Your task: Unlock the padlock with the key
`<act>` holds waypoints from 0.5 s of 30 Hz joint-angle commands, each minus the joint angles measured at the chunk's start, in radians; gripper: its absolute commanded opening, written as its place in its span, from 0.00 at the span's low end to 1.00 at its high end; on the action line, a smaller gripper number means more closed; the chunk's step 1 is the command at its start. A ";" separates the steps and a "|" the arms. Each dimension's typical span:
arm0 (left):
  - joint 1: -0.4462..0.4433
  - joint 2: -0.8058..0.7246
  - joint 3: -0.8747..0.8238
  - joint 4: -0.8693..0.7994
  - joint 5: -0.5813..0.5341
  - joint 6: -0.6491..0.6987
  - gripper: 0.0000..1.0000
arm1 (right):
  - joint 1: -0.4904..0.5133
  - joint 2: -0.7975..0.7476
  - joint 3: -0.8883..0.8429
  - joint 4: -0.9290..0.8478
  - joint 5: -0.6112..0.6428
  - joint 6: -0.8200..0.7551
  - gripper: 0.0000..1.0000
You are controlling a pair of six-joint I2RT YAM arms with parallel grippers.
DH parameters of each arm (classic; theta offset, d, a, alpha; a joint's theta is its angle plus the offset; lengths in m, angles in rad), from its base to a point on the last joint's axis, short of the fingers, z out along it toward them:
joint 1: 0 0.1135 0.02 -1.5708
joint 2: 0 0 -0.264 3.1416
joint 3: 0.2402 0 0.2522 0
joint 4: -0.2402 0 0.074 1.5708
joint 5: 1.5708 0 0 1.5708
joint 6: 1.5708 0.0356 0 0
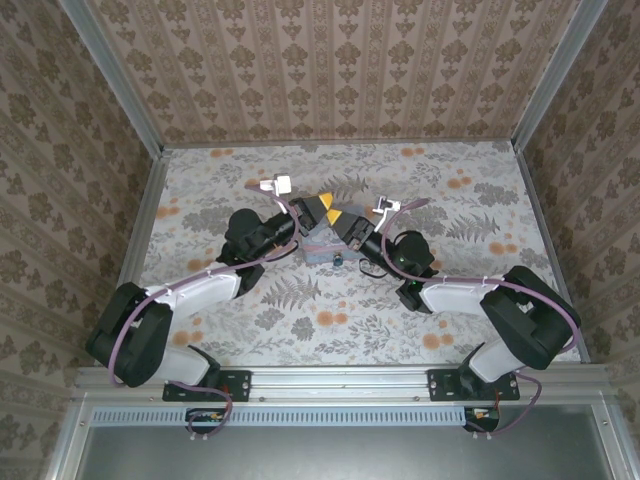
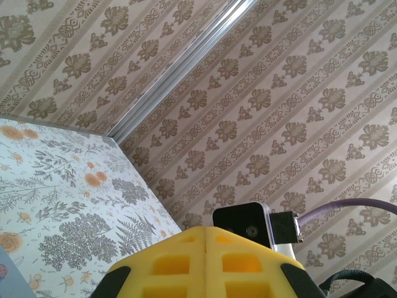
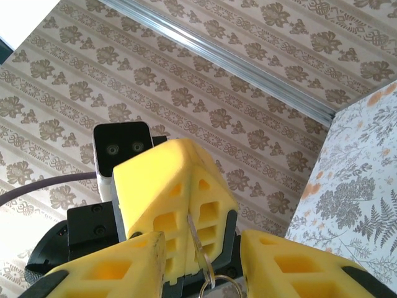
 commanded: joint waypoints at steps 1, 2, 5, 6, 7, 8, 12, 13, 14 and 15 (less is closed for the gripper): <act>-0.006 -0.005 -0.009 0.047 -0.013 -0.013 0.00 | 0.015 0.015 0.018 0.036 0.006 -0.009 0.37; -0.006 -0.005 -0.011 0.047 -0.015 -0.012 0.00 | 0.017 0.015 0.016 0.036 0.009 -0.011 0.37; -0.006 -0.004 -0.010 0.046 -0.018 -0.012 0.00 | 0.023 0.015 0.013 0.037 0.012 -0.013 0.35; -0.007 -0.004 -0.011 0.046 -0.018 -0.013 0.00 | 0.025 0.015 0.012 0.035 0.015 -0.014 0.35; -0.007 -0.004 -0.011 0.046 -0.018 -0.012 0.00 | 0.025 0.015 0.012 0.034 0.017 -0.014 0.34; -0.007 -0.004 -0.011 0.047 -0.019 -0.013 0.00 | 0.025 0.015 0.012 0.035 0.018 -0.013 0.33; -0.009 -0.005 -0.015 0.049 -0.017 -0.013 0.00 | 0.025 0.015 0.014 0.033 0.024 -0.014 0.24; -0.009 -0.006 -0.016 0.051 -0.017 -0.014 0.00 | 0.025 0.015 0.016 0.034 0.025 -0.013 0.20; -0.010 -0.008 -0.018 0.050 -0.018 -0.016 0.00 | 0.023 0.015 0.018 0.032 0.027 -0.013 0.15; -0.011 -0.010 -0.021 0.050 -0.018 -0.015 0.00 | 0.023 0.015 0.017 0.033 0.029 -0.012 0.10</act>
